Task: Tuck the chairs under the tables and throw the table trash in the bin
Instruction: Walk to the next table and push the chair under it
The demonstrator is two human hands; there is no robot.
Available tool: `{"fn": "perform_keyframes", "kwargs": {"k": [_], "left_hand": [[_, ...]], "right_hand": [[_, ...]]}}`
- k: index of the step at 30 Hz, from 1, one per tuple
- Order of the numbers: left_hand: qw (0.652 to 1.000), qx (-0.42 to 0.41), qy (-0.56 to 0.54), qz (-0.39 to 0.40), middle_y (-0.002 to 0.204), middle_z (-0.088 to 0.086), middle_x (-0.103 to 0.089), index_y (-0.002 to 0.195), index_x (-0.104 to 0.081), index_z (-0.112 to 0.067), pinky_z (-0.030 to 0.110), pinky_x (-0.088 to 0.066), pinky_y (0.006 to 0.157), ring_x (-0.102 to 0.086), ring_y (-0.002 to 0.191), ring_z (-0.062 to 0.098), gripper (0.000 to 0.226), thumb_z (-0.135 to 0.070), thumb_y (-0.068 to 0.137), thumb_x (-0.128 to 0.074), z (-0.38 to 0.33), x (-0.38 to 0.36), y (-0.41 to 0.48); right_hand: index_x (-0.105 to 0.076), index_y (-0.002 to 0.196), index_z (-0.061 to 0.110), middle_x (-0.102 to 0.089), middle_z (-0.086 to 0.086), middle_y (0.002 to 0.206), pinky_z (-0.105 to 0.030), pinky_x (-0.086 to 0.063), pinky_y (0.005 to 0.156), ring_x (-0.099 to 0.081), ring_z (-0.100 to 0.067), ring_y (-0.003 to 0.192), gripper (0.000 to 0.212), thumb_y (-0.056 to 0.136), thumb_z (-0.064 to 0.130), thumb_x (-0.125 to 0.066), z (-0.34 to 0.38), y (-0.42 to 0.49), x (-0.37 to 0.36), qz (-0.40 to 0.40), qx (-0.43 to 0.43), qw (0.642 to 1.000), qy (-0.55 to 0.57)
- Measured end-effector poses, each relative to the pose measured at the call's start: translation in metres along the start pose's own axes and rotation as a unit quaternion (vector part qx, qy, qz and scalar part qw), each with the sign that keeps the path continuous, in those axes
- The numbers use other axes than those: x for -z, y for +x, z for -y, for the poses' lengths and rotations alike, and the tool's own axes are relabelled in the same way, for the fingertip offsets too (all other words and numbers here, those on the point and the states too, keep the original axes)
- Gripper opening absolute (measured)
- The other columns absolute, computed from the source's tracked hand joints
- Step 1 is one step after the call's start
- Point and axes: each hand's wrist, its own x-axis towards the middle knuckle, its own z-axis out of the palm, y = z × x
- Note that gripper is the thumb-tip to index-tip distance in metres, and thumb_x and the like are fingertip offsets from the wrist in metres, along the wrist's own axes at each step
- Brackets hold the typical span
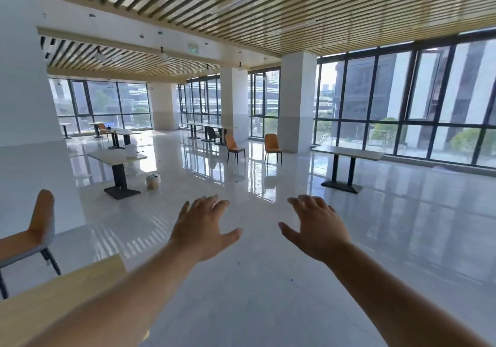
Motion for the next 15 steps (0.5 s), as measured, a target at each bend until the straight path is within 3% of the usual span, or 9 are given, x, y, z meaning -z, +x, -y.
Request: {"fn": "perform_keyframes", "kwargs": {"k": [8, 15], "left_hand": [[0.997, -0.068, -0.028, -0.016, 0.165, -0.001, -0.036, 0.154, -0.036, -0.035, 0.055, -0.021, 0.124, -0.029, 0.150, 0.025, 0.092, -0.091, 0.081, -0.031, -0.008, -0.082, 0.143], [0.992, -0.111, -0.050, -0.040, 0.165, 0.001, -0.036, 0.155, -0.036, -0.034, 0.055, -0.022, 0.124, -0.029, 0.150, 0.026, 0.092, -0.091, 0.082, -0.030, 0.006, -0.116, 0.291]], "right_hand": [[-0.039, 0.151, 0.028, -0.047, -0.001, 0.152, -0.046, -0.039, 0.113, -0.040, -0.027, 0.140, 0.081, 0.089, 0.079, -0.028, -0.069, 0.080, -0.052, 0.009, -0.052, 0.997, -0.052], [-0.038, 0.152, 0.027, -0.045, 0.000, 0.153, -0.045, -0.036, 0.114, -0.038, -0.025, 0.141, 0.076, 0.092, 0.074, -0.038, -0.121, 0.185, -0.058, -0.015, -0.096, 0.990, -0.098]]}}
